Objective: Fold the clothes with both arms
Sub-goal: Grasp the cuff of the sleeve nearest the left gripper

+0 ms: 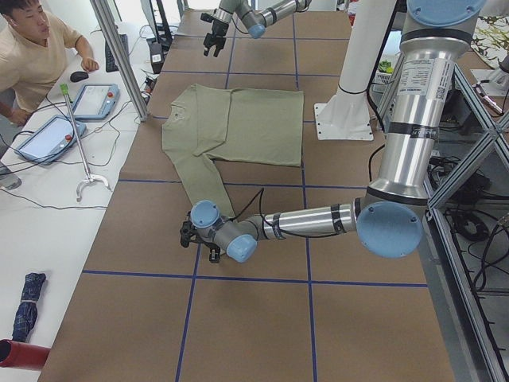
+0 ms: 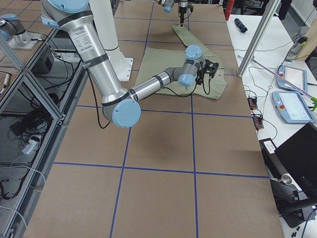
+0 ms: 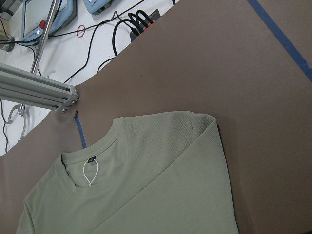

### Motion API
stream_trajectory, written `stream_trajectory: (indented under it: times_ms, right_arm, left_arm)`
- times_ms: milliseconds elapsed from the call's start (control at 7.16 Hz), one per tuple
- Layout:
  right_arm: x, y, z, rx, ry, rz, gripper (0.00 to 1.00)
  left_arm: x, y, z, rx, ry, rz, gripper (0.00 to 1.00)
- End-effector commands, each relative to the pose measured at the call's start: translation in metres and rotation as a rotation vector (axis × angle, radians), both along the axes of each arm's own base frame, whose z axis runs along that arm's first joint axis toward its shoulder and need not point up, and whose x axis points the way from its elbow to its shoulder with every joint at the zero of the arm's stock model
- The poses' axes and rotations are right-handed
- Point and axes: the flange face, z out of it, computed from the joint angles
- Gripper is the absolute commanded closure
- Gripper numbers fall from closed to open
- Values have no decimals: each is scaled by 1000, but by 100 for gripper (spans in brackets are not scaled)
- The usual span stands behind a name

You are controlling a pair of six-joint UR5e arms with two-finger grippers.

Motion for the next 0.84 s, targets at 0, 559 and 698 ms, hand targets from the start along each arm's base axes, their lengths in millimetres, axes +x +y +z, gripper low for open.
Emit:
stream_trajectory:
  times_ms: [0,559,698]
  right_arm:
    - [1,1,-3,5,-4,0,0]
    - [1,1,-5,5,-7,1,0]
    - [1,1,-5,5,-7,1,0]
  left_arm:
    - [0,2,1,-2,4,3,39]
    - [-4,11,5,16,19,-2,100]
    - [-3,11,-1,24,26,-1,100]
